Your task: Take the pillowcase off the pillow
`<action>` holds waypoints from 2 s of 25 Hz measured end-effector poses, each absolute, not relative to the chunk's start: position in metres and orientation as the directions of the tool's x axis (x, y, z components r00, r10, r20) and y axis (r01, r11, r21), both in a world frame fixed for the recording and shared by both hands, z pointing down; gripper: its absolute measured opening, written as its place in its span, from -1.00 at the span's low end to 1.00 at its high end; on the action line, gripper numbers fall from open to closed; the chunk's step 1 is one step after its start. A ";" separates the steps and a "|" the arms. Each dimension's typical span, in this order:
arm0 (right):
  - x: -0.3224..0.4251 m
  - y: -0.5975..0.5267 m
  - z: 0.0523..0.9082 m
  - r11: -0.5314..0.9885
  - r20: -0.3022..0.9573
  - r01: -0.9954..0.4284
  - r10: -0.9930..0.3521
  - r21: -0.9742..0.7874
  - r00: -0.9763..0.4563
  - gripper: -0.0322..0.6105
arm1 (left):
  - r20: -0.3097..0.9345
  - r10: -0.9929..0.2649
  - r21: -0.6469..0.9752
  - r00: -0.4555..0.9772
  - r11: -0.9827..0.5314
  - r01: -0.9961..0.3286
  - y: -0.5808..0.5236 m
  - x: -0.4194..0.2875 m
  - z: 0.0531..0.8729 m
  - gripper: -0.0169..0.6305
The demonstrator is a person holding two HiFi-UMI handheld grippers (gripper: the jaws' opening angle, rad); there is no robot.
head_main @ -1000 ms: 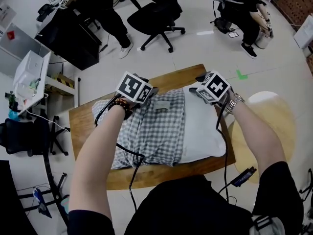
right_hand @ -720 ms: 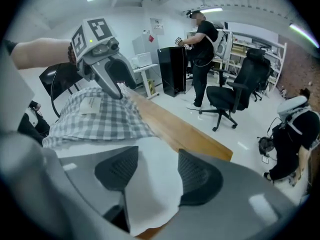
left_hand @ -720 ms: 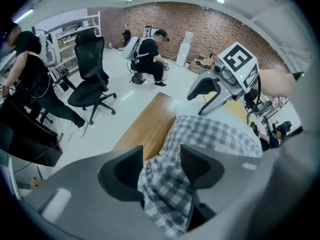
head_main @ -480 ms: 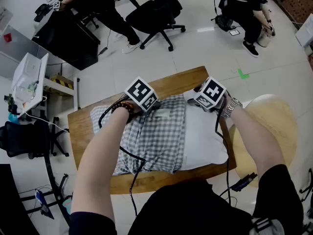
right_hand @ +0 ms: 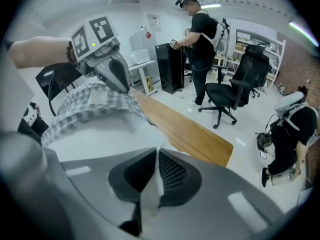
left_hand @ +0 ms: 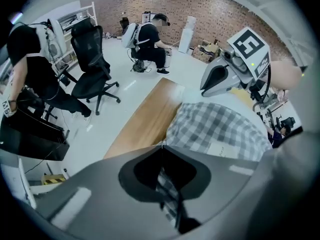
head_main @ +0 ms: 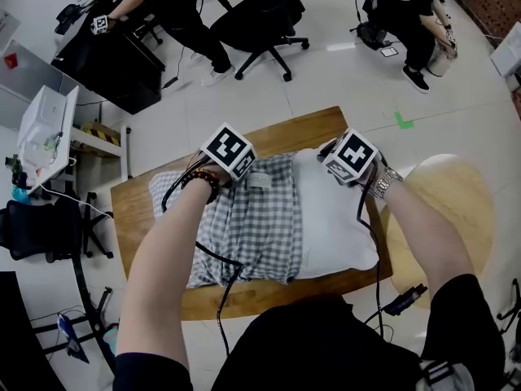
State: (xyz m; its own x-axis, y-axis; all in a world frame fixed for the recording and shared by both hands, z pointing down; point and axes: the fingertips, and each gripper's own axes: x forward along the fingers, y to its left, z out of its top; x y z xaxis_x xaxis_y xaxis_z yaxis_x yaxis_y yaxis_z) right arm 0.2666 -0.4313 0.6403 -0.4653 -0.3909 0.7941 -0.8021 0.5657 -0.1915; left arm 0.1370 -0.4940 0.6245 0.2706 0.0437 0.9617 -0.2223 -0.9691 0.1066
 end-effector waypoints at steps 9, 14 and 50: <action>0.277 -0.415 0.626 0.548 0.800 -0.833 -0.464 -0.078 -0.380 -0.86 | 0.966 -0.061 0.029 0.253 -0.941 -0.337 -0.502 0.102 0.617 -0.92; 0.289 -0.405 0.623 0.525 0.806 -0.850 -0.482 -0.048 -0.344 -0.87 | 0.962 -0.096 0.010 0.255 -0.923 -0.386 -0.500 0.085 0.610 -0.92; 0.280 -0.374 0.628 0.439 0.762 -0.890 -0.616 0.120 -0.201 -0.61 | 0.845 -0.307 -0.107 0.437 -0.899 -0.426 -0.462 0.048 0.566 -0.71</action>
State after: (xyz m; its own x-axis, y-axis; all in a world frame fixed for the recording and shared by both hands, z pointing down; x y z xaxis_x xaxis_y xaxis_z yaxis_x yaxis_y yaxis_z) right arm 0.2802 -0.3739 0.6283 -0.2013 -0.6159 0.7617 -0.8903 0.4394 0.1200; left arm 0.0480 -0.4623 0.5659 0.4368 -0.3073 0.8455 -0.4257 -0.8985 -0.1067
